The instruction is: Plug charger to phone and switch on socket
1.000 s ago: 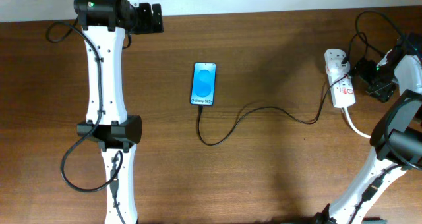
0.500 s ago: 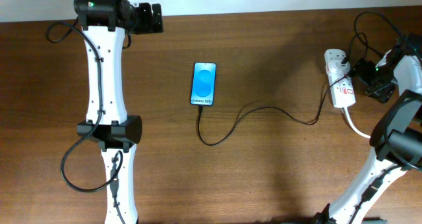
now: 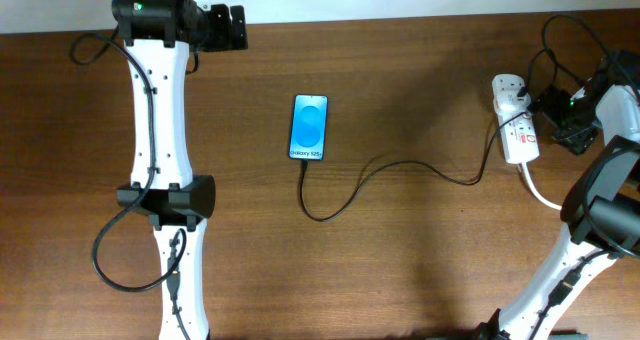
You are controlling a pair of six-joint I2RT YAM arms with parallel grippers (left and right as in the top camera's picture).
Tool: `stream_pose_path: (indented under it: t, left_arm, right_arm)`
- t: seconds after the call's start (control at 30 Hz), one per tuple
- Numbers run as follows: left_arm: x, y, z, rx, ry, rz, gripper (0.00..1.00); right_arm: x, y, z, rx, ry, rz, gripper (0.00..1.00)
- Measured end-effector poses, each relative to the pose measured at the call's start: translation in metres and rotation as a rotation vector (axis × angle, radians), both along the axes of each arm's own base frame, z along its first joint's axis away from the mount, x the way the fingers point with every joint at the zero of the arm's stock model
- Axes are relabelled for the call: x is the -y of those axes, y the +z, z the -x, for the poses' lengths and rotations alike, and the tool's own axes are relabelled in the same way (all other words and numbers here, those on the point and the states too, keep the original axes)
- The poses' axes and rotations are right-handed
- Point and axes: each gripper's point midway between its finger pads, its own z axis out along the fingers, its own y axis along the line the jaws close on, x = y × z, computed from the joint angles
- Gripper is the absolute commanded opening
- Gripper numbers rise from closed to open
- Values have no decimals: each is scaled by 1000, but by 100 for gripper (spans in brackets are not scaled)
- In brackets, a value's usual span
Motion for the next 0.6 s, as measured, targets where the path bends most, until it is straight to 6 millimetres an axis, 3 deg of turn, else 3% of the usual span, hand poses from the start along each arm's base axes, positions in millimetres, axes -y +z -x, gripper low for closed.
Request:
stream_pose_path:
  t: [0.53, 0.6]
  left_arm:
    - [0, 0, 0, 0, 0, 0, 99]
    - [0, 0, 0, 1, 0, 0, 99]
  right_arm:
    - [-10, -1, 8, -28, 12, -45, 98]
    - [-26, -2, 14, -50, 50, -110, 98]
